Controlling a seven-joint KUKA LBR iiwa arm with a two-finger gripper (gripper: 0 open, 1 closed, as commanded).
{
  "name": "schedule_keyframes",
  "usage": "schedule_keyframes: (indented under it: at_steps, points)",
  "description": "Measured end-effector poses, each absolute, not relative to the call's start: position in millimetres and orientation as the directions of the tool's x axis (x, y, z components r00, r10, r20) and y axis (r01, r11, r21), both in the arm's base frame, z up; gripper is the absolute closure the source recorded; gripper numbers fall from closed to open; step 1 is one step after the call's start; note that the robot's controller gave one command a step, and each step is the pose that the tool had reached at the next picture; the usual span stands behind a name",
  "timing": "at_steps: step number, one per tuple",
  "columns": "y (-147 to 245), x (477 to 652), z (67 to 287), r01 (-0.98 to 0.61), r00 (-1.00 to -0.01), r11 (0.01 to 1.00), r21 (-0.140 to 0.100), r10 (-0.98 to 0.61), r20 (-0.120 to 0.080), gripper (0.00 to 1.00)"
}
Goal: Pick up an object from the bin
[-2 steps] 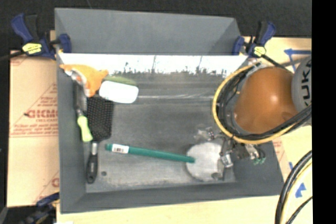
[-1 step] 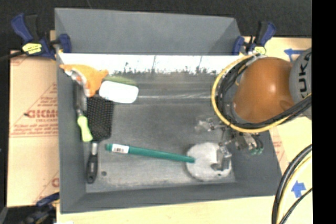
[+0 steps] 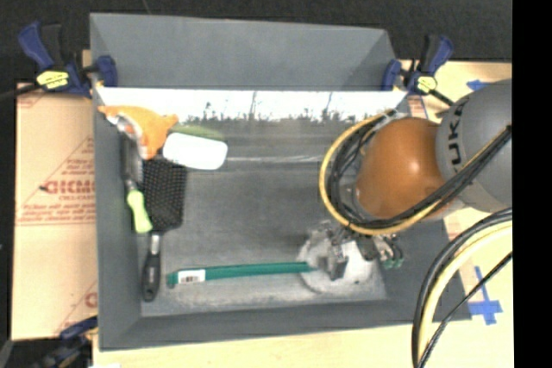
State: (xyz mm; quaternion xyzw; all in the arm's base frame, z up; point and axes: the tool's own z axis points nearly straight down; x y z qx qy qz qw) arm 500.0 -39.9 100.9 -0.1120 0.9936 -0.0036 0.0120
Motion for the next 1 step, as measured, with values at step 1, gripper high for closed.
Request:
schedule_keyframes:
  at_steps: [1]
  points:
    - [-39.9,500.0,100.9,-0.223,-0.974,0.975,-0.01,-0.223,-0.023,1.0]
